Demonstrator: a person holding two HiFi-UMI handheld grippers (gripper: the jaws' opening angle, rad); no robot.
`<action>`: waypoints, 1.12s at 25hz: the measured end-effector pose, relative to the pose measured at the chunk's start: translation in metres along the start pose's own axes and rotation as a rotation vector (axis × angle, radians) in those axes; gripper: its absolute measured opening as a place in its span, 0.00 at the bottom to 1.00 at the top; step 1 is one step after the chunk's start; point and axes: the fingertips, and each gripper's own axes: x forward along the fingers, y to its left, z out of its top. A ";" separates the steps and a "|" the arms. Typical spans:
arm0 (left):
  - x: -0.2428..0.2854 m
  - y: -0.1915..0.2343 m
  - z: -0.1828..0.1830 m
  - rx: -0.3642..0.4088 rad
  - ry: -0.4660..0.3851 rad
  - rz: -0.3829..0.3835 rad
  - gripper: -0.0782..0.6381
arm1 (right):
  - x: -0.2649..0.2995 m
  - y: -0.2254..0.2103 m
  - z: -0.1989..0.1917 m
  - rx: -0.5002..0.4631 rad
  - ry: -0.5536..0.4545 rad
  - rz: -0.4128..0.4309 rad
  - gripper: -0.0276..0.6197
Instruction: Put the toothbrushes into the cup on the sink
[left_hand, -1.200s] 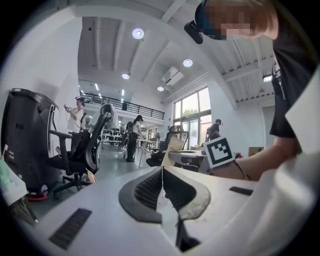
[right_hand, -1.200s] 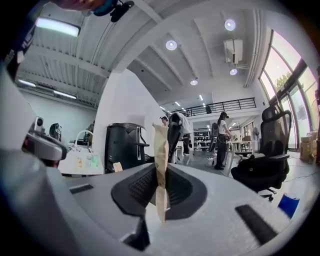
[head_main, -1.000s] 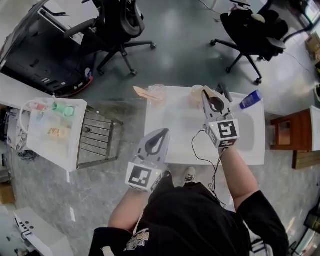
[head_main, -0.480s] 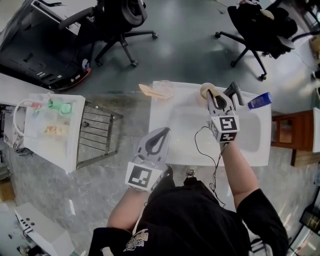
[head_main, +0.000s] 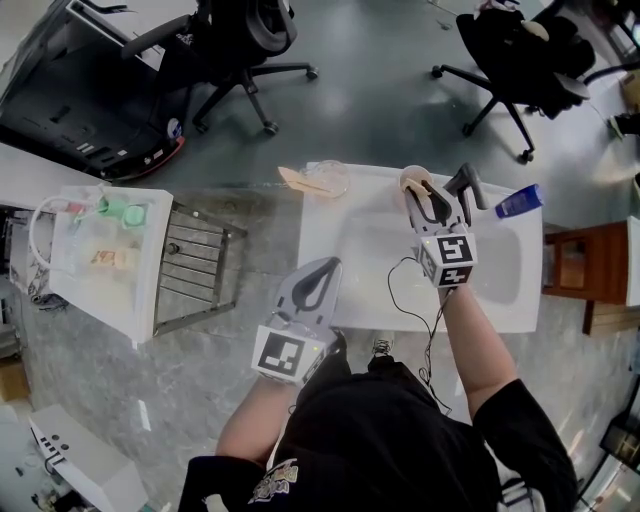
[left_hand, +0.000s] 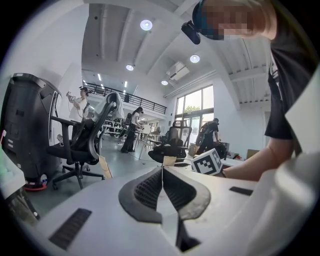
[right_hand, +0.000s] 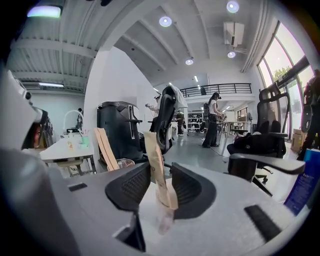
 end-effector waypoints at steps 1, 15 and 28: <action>-0.001 -0.002 0.002 0.003 -0.007 0.002 0.12 | -0.003 0.002 0.002 0.000 -0.007 0.006 0.26; -0.009 -0.056 0.014 0.022 -0.052 0.009 0.12 | -0.088 0.010 0.057 -0.016 -0.174 0.082 0.31; -0.022 -0.132 0.035 0.054 -0.134 0.068 0.12 | -0.202 0.037 0.099 -0.064 -0.301 0.291 0.05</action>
